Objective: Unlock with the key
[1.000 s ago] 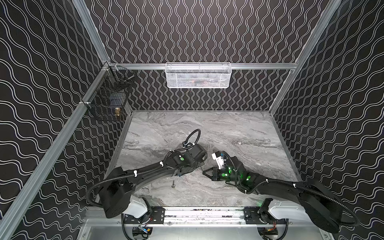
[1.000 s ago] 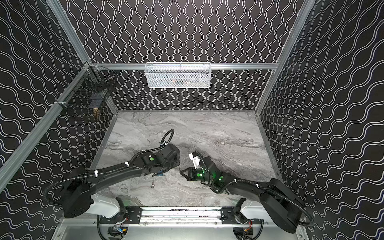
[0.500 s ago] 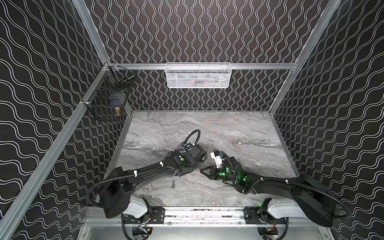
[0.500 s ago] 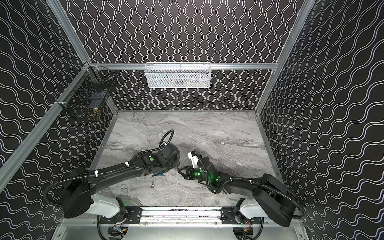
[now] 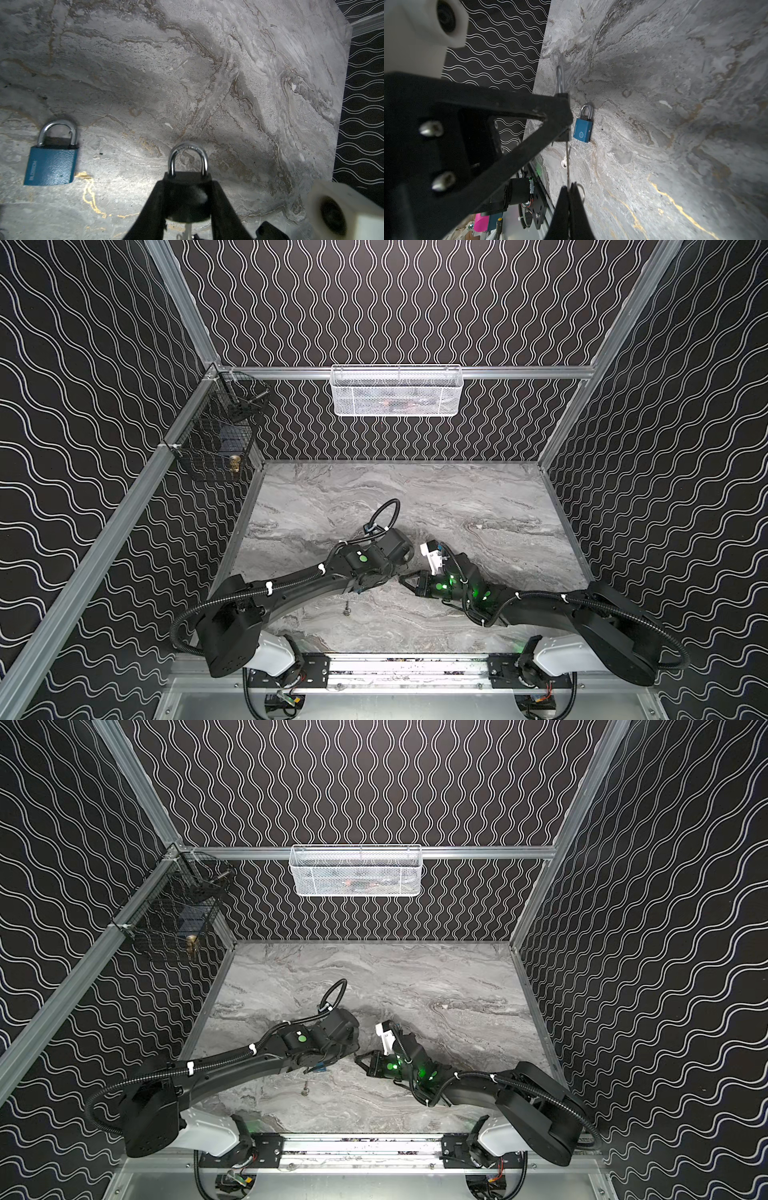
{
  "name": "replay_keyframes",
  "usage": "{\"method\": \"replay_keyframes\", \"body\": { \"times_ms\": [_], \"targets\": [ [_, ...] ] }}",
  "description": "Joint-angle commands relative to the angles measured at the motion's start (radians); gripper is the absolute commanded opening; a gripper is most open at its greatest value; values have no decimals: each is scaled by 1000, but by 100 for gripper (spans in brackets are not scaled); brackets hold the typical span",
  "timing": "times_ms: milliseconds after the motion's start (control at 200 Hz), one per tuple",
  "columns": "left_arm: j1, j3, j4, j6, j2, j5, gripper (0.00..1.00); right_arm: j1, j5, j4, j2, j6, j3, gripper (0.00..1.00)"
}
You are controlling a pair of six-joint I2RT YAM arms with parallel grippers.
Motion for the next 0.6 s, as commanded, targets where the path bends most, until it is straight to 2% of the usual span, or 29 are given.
{"method": "replay_keyframes", "body": {
  "times_ms": [0, 265, 591],
  "targets": [
    [2, 6, -12, -12, -4, -16, 9, -1, 4, 51, 1, 12, 15, 0],
    [0, 14, -44, 11, 0, -46, 8, -16, 11, 16, -2, 17, 33, 0],
    [0, -3, -24, -24, -8, -35, 7, -15, 60, -45, -34, 16, 50, 0]
  ]
}}
